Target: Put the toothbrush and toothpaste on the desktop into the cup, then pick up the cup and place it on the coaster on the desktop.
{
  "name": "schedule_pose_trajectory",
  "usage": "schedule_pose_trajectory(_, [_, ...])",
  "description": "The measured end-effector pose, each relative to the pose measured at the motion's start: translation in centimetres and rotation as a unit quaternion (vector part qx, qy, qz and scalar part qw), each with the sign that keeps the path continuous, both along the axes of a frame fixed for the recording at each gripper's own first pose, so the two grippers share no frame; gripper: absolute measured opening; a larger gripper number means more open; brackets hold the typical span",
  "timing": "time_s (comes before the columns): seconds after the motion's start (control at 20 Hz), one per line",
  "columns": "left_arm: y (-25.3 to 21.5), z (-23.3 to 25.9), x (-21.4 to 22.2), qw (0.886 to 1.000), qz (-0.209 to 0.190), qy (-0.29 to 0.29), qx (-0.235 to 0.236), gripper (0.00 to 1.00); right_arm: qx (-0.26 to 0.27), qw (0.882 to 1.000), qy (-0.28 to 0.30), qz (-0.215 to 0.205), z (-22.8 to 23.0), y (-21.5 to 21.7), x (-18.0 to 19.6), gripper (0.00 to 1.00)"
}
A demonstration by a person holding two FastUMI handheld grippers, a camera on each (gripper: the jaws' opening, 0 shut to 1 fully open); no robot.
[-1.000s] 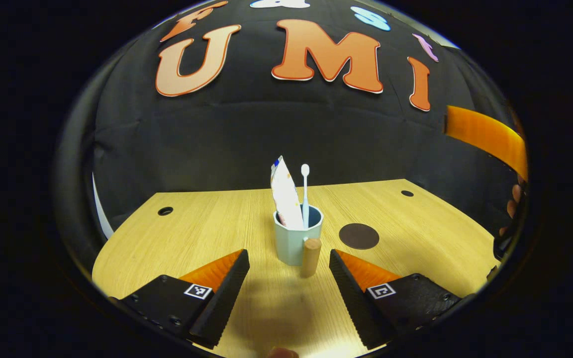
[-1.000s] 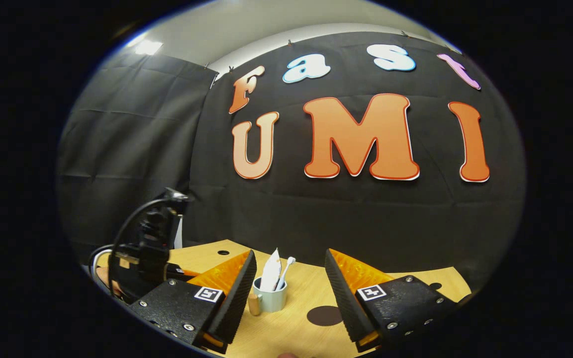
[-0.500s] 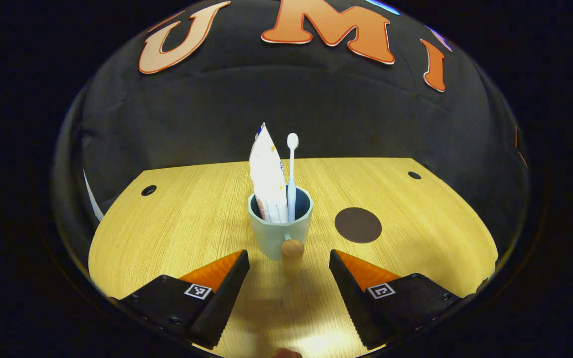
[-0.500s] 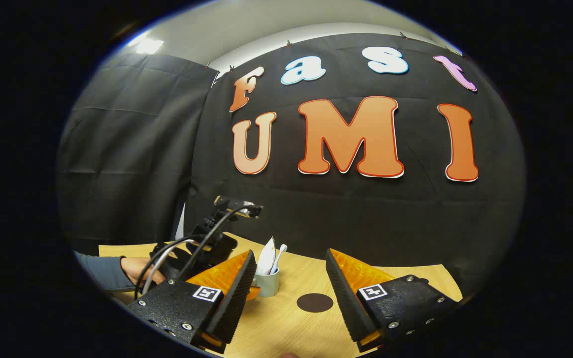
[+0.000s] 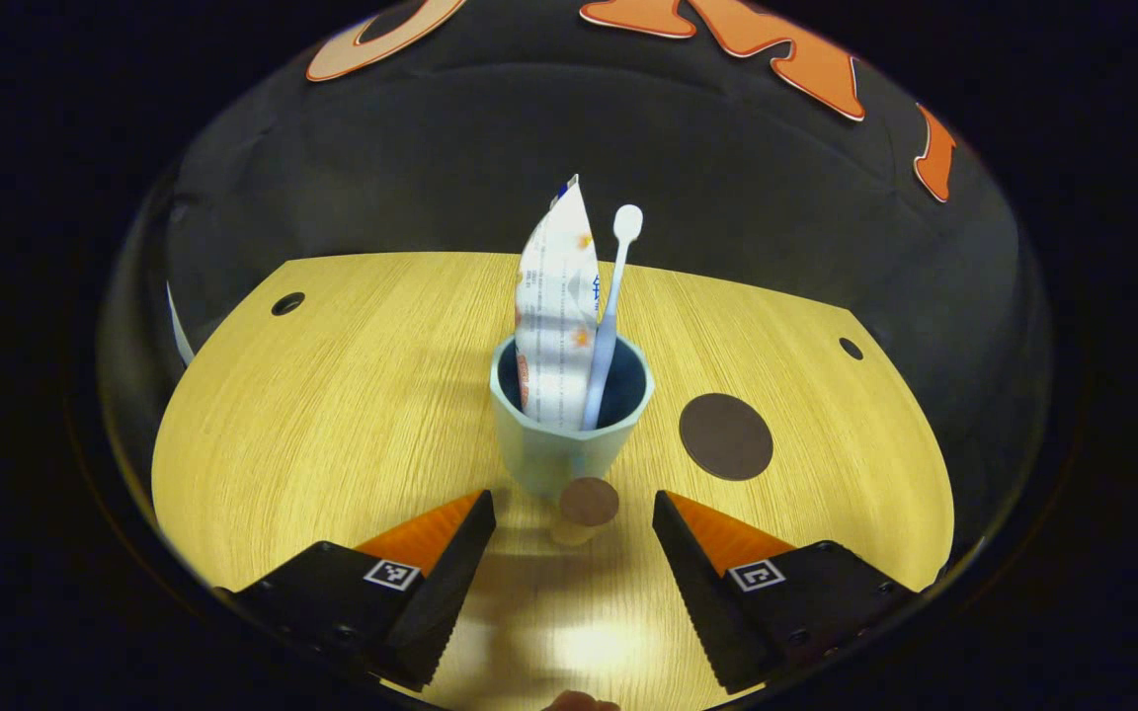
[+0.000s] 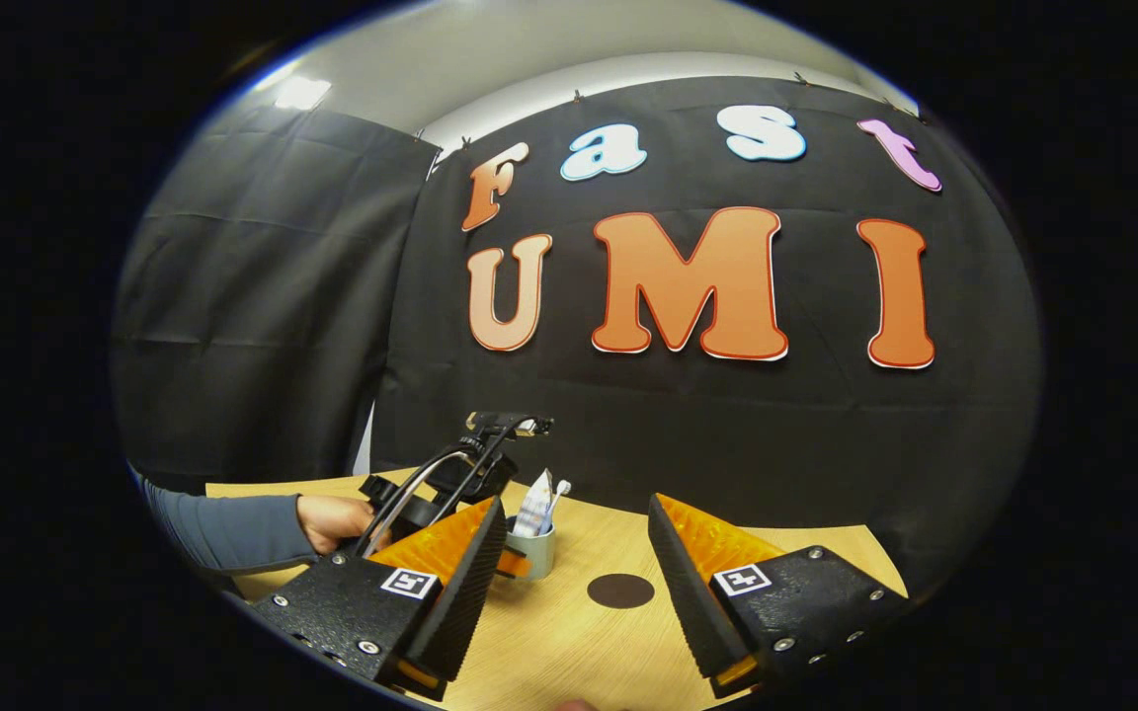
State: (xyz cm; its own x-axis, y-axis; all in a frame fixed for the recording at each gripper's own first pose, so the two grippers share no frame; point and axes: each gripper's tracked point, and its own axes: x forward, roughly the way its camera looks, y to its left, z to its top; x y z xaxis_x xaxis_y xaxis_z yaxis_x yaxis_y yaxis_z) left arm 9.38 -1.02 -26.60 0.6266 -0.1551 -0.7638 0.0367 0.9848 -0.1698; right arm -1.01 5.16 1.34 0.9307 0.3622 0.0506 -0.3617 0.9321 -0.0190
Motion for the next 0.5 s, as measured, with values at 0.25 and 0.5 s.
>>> schedule_pose_trajectory(0.25, [0.5,-0.2,0.3,1.0,-0.005,0.014,0.028,0.97,0.002,1.0,-0.008,0.007,0.4,0.1,-1.0,0.88])
schedule_pose_trajectory(0.5, [0.9,-0.6,0.9,0.999,-0.001,0.031,0.041,0.96,-0.002,1.0,-0.015,0.012,0.8,0.0,-1.7,0.89])
